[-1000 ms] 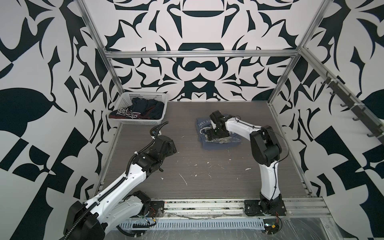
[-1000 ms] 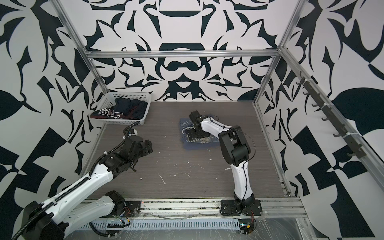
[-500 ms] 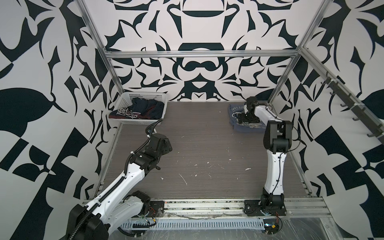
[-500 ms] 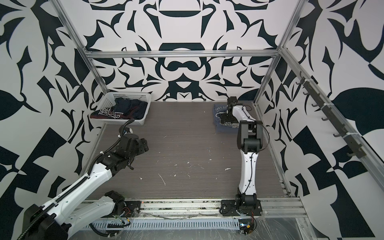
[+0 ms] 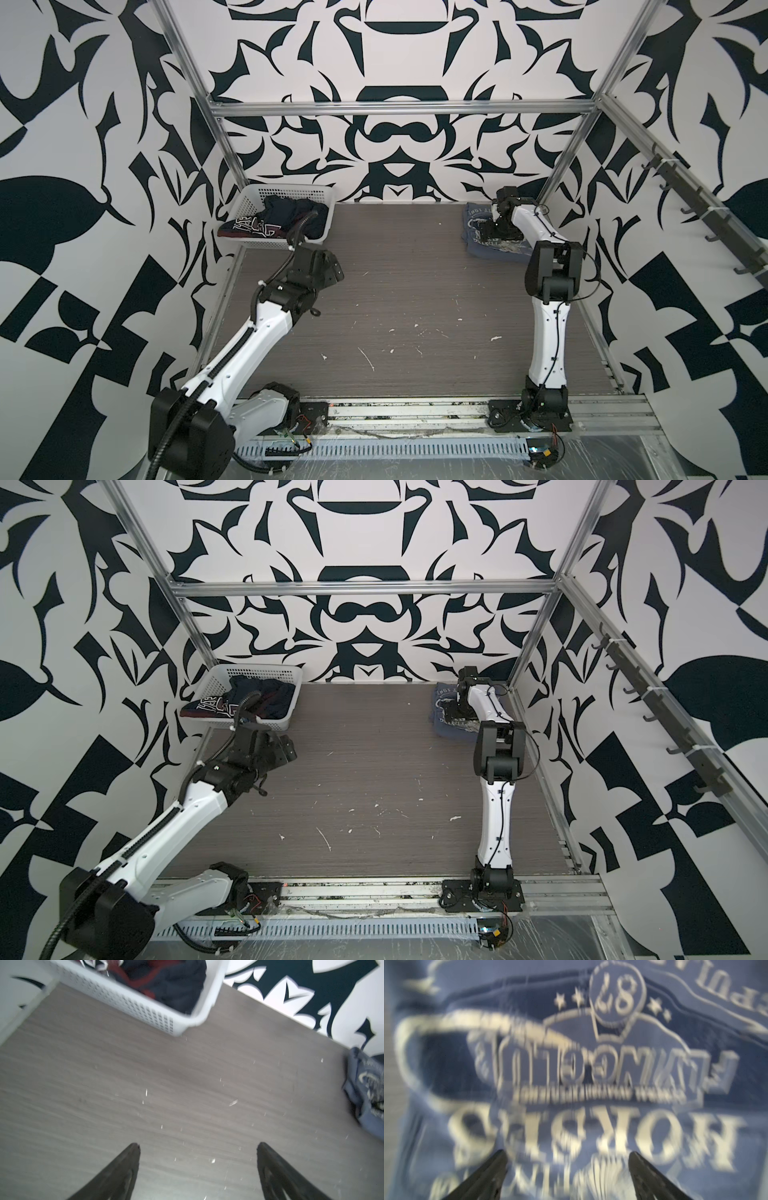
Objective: Fold and stack the tank tops
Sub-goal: 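Carry the blue shirt to the far table corner with the right gripper and release, then grasp the navy shirt in the white basket with the left gripper while the right withdraws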
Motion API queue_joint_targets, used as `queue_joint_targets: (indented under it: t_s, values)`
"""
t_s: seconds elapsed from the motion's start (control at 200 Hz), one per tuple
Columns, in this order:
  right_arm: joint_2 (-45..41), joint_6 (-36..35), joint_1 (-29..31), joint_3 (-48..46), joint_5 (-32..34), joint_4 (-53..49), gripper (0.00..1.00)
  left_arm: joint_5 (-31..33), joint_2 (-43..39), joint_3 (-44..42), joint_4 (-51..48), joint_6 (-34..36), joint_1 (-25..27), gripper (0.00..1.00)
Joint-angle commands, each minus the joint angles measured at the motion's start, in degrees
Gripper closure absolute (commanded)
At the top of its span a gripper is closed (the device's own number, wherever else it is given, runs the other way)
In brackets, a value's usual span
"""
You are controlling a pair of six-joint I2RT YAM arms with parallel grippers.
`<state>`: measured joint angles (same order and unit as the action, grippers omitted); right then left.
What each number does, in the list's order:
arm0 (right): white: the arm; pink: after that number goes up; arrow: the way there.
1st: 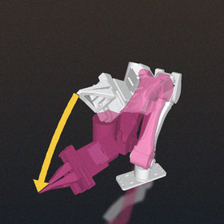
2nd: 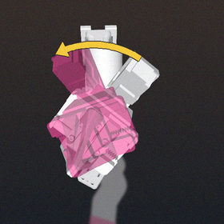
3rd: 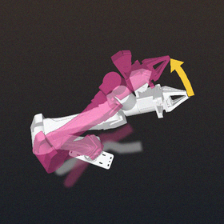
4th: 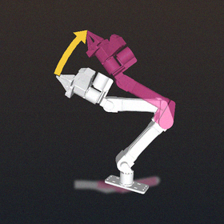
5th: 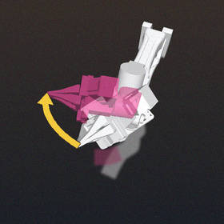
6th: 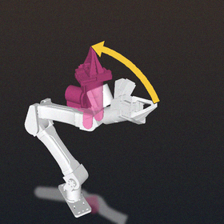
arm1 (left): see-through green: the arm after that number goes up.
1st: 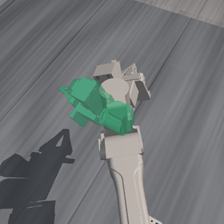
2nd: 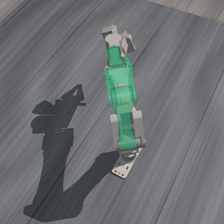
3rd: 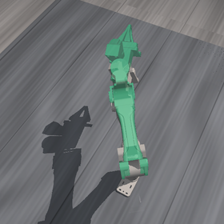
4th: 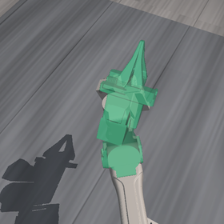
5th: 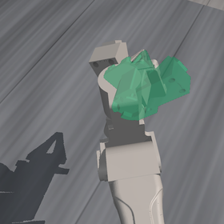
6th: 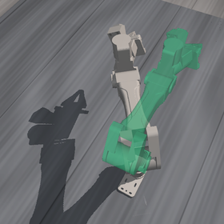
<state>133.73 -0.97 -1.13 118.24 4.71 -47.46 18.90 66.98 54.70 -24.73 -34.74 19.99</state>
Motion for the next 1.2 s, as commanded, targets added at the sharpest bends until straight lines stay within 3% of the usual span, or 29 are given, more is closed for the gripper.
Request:
queue_joint_targets:
  t_s: [0.0,0.18,0.315,0.465,0.675,0.775,1.0,1.095,1.195]
  values:
    - [-12.43,3.52,2.34,-2.97,-3.03,-2.13,0.04,-2.90,7.96,9.71,-2.54,2.88,-5.40,0.08]
    - [-25.50,9.32,6.26,-16.88,-4.89,-0.28,0.03,-2.20,23.66,25.40,-6.53,1.71,-15.93,0.07]
    - [-36.79,15.32,8.88,-31.23,-9.27,7.09,0.03,-1.46,35.28,37.00,-8.38,2.42,-21.72,0.02]
    - [-47.65,20.57,12.29,-45.15,-14.36,16.43,0.04,-1.49,46.44,48.02,-6.98,6.99,-24.66,0.02]
    - [-55.56,23.20,16.65,-55.63,-16.80,21.41,0.04,-4.94,59.50,61.52,-7.29,11.15,-26.77,0.05]
    - [-57.53,23.29,17.63,-58.71,-17.06,21.55,0.05,-7.79,64.08,66.18,-7.77,10.66,-27.62,0.14]
    - [-62.41,23.14,17.97,-64.09,-15.01,20.29,0.05,-11.13,67.42,72.95,-9.09,8.94,-27.90,0.76]
    - [-64.86,23.30,17.99,-65.98,-14.16,20.14,0.05,-11.21,66.09,74.68,-9.41,7.64,-27.90,0.95]
    - [-67.24,23.98,17.98,-67.33,-13.21,20.14,0.05,-12.26,63.39,76.06,-9.78,6.42,-27.78,1.00]
